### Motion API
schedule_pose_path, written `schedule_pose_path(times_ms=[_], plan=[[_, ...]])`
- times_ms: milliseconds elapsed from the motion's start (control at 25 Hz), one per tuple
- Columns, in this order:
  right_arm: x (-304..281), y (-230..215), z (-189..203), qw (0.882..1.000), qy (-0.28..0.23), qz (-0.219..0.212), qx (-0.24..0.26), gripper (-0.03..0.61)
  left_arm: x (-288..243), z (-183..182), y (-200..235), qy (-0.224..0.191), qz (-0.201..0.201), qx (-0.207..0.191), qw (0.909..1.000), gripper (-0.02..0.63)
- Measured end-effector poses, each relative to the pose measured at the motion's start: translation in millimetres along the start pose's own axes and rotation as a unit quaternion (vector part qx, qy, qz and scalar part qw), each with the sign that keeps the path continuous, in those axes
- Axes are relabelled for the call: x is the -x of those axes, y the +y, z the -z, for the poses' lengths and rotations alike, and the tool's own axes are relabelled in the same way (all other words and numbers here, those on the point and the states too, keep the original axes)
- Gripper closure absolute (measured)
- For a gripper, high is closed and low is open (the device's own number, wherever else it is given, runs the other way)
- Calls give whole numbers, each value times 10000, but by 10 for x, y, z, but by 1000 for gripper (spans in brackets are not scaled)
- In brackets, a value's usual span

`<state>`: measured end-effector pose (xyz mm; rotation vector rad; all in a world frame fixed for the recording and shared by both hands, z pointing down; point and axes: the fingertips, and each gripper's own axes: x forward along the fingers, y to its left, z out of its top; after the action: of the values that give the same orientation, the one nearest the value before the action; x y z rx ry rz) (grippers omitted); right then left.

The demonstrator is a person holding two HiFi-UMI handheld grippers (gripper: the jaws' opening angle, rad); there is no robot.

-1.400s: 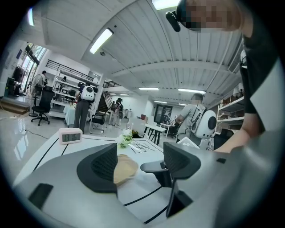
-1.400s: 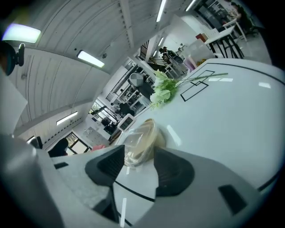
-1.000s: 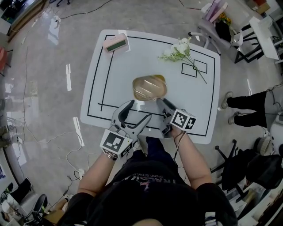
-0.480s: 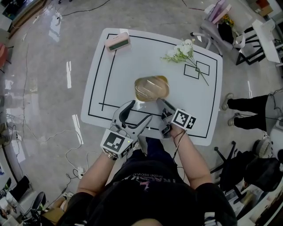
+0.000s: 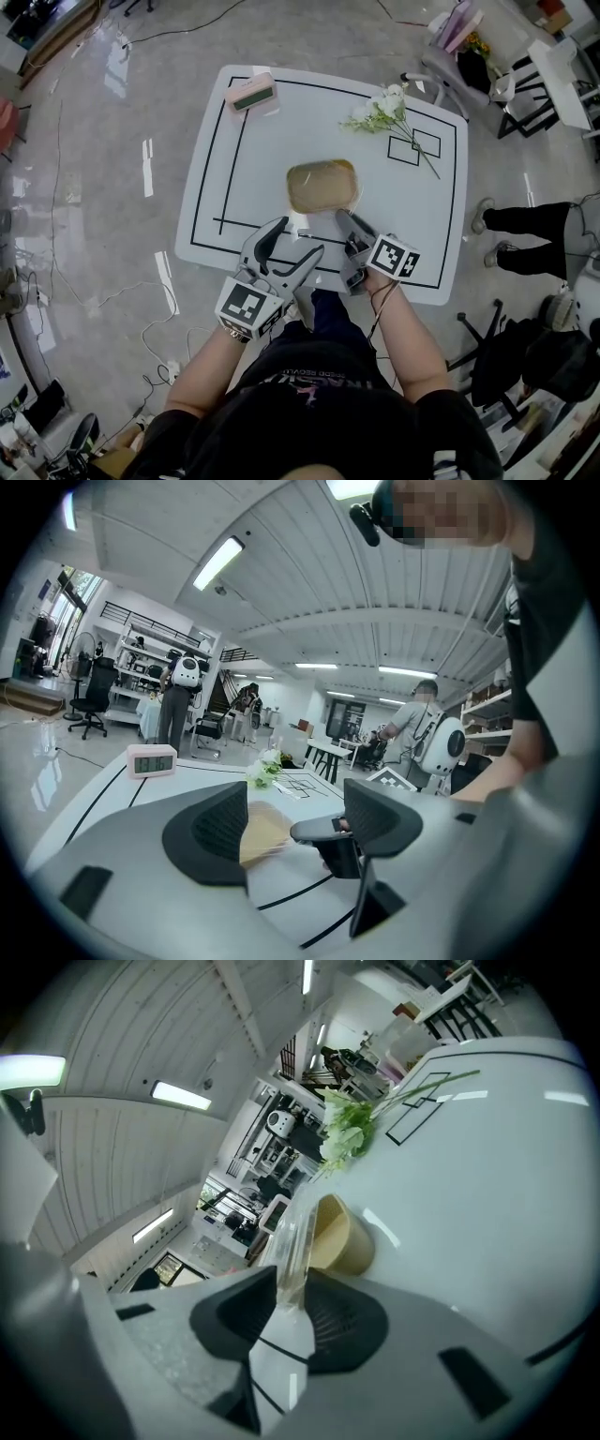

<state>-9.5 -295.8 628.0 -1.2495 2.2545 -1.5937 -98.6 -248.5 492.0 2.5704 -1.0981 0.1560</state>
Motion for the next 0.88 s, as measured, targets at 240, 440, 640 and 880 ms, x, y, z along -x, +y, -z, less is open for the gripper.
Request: schedule_pose_path(times_ms=[240,440,640,880], plan=[[148,342,-97,9972,-300,-410,544,535,138,-17,-86,-50,19,-77,10000,301],[293,604,-163,9910,-518,-537,1109,538,287,-61,-157,-130,-1,-149,9998,301],[462,955,-192,9752,-731,-552,2016,538,480,-103,-226,-224,15,-205,9995,307],[688,1411,-134,9444,-923,-502,3116,540,760,-137,-322,-329,67,-313,9989,344]])
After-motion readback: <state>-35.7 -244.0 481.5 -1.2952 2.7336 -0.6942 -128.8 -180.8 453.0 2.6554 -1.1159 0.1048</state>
